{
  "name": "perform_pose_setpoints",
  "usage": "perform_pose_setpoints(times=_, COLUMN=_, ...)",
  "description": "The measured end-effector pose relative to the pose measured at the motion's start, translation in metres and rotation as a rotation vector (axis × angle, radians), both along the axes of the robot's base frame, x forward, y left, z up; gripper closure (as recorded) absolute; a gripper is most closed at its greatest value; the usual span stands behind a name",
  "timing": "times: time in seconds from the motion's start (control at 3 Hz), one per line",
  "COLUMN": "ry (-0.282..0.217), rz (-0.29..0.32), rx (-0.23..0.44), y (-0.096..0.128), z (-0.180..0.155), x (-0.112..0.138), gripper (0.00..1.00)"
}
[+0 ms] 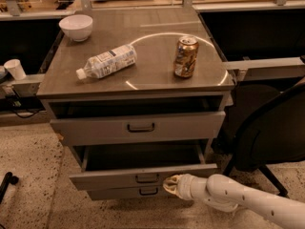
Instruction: Close middle drawer
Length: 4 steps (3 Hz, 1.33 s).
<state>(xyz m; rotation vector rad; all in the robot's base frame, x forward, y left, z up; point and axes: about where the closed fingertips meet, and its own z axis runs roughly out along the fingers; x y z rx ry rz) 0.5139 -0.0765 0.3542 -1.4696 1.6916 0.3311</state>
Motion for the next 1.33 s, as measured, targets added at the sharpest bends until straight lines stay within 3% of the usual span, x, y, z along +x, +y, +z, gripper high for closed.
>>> perform_pose_setpoints(times=0.33, ry=-0.001, rz=0.005, rx=0.000, y=0.0028, z=0.0000, x=0.0006, gripper=0.81)
perform_pose_setpoints(times=1.0, ry=-0.001, rz=0.005, rx=0.000, y=0.0029, z=0.0000, x=0.0006, gripper=0.35)
perform_pose_setpoints(times=1.33, ry=-0.001, rz=0.005, rx=0.000, y=0.0029, z=-0.0001, x=0.0006, gripper=0.04)
